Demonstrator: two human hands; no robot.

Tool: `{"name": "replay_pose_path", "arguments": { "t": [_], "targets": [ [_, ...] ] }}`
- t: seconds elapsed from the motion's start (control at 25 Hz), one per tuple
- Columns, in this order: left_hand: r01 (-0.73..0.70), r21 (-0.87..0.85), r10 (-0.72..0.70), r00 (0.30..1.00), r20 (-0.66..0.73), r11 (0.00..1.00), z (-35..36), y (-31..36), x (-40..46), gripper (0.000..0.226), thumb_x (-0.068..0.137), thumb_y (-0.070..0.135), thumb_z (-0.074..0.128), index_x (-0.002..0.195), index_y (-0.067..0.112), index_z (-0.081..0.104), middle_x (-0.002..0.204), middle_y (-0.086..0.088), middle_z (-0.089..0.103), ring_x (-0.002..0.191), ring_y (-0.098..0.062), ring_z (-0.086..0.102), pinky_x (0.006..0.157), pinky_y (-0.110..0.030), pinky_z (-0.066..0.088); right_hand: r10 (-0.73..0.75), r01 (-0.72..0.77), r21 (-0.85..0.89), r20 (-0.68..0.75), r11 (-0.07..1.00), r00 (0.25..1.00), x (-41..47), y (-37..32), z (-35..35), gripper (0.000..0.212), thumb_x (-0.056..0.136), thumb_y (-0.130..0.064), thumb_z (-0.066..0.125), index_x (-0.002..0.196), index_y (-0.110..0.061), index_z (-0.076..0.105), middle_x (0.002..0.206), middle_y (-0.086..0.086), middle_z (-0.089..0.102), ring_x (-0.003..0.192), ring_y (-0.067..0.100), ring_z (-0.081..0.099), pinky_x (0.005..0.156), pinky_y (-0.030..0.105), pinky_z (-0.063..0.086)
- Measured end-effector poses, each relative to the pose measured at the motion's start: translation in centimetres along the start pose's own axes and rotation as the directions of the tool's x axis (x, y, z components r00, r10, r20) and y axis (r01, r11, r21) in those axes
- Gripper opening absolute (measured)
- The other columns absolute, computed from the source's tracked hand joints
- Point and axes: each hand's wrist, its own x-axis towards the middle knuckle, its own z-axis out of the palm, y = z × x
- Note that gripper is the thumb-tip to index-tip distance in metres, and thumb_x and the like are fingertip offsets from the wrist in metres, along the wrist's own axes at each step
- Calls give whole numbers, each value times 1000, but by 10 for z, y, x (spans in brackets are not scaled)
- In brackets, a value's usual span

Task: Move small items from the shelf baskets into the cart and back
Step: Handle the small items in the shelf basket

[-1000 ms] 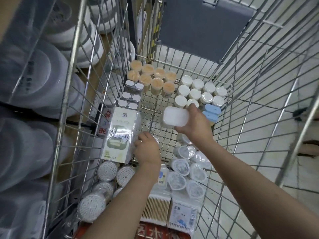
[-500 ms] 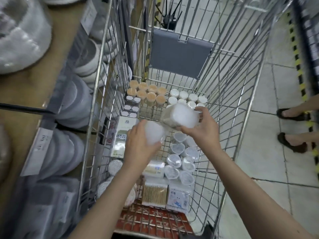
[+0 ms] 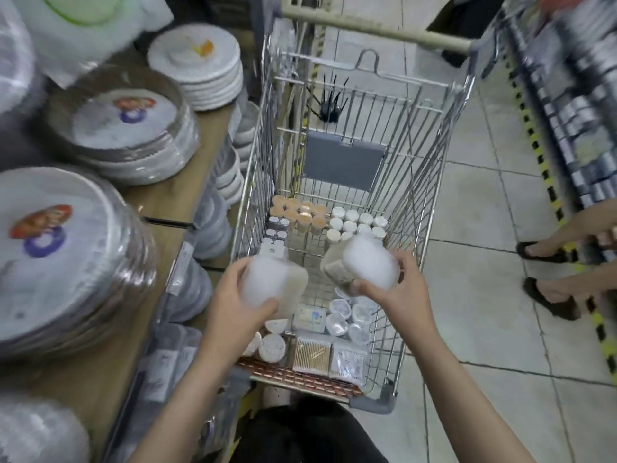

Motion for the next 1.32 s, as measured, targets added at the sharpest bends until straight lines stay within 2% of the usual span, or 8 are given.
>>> {"name": "replay_pose_path", "arguments": {
  "t": [0.16,0.32,0.6,0.76,0.92,1.0,1.12,1.32],
  "targets": [
    [-18,-121,4,993,-114,992,-29,25,-48,58,72,13,78,117,32,46,113,10,55,100,-10,54,71,-22,45,-33,29,121,35,992,999,-40,-24,-10,64,62,-21,86,114,-22,48,103,-11,52,92,12,55,63,25,46],
    [-66,-241,0,965,-264,968,-49,55,-107,60,49,49,74,104,37,56,108,12,61,95,-1,58,71,-22,46,-115,50,305,199,951,973,-70,-50,-22,57,69,-14,83,115,-21,51,107,-3,55,91,14,59,53,17,48],
    [-204,-483,-125,816,-565,852,-44,85,-246,72,45,47,74,114,30,60,111,8,64,96,-6,63,68,-19,51,-303,28,450,553,892,776,-123,-83,-51,69,48,-39,83,111,-28,58,102,-4,67,88,13,67,63,21,52],
    [-329,-567,-282,618,-734,755,-32,82,-341,68,43,40,78,109,30,65,107,6,67,86,-6,65,64,-18,52,-362,-16,453,731,891,578,-176,-87,-47,69,48,-36,82,112,-21,61,100,-1,72,91,18,69,76,42,57],
    [-409,-607,-435,441,-786,682,-33,75,-441,65,38,41,78,102,34,67,103,6,69,83,-14,67,63,-35,55,-366,-6,394,860,919,356,-256,-91,-42,74,46,-40,81,114,-20,62,108,4,71,99,25,67,90,55,51],
    [-453,-591,-477,348,-807,668,-33,69,-486,64,37,41,77,99,32,67,101,3,69,86,-19,65,73,-41,55,-381,24,386,896,922,229,-297,-91,-40,76,43,-42,85,112,-21,63,107,5,71,99,26,68,87,52,53],
    [-486,-540,-512,203,-835,687,-27,60,-557,56,42,32,82,95,26,66,85,7,72,74,-12,67,61,-32,55,-353,31,352,935,935,28,-367,-88,-33,96,26,-48,92,111,-17,62,101,5,73,90,23,71,66,35,59],
    [-493,-468,-572,-75,-816,733,-20,31,-719,60,40,44,79,94,23,67,86,2,71,78,-19,66,63,-36,53,-262,104,291,937,951,-233,-519,-64,-15,105,20,-59,90,112,-17,61,104,5,73,95,24,70,79,43,56]
  ]
}}
